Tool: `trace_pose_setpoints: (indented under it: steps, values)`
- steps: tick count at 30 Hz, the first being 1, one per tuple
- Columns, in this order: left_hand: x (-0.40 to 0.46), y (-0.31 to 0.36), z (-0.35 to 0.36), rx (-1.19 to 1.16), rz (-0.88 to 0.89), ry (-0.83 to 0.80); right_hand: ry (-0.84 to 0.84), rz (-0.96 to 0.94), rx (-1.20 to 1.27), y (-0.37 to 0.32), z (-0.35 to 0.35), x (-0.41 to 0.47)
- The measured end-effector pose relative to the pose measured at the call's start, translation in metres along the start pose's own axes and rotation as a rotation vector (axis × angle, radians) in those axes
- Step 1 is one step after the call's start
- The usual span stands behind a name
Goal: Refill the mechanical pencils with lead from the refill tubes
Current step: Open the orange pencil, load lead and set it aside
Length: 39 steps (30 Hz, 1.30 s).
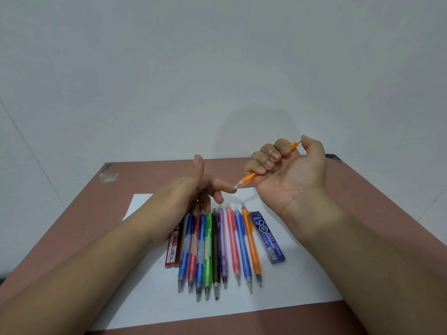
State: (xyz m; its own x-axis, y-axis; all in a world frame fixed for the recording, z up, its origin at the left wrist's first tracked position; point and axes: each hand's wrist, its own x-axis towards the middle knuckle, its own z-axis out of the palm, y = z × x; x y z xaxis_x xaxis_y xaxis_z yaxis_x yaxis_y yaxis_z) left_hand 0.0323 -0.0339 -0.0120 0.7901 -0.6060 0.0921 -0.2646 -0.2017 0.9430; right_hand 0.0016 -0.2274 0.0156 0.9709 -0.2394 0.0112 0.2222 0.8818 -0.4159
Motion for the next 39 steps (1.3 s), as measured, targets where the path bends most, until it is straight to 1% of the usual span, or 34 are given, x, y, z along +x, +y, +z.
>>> trace_pose_setpoints:
  steps: [39]
  values:
    - [-0.0004, -0.0003, -0.0010, -0.049, 0.003, 0.017, -0.005, -0.012, 0.033, -0.0010, 0.0003, -0.0021]
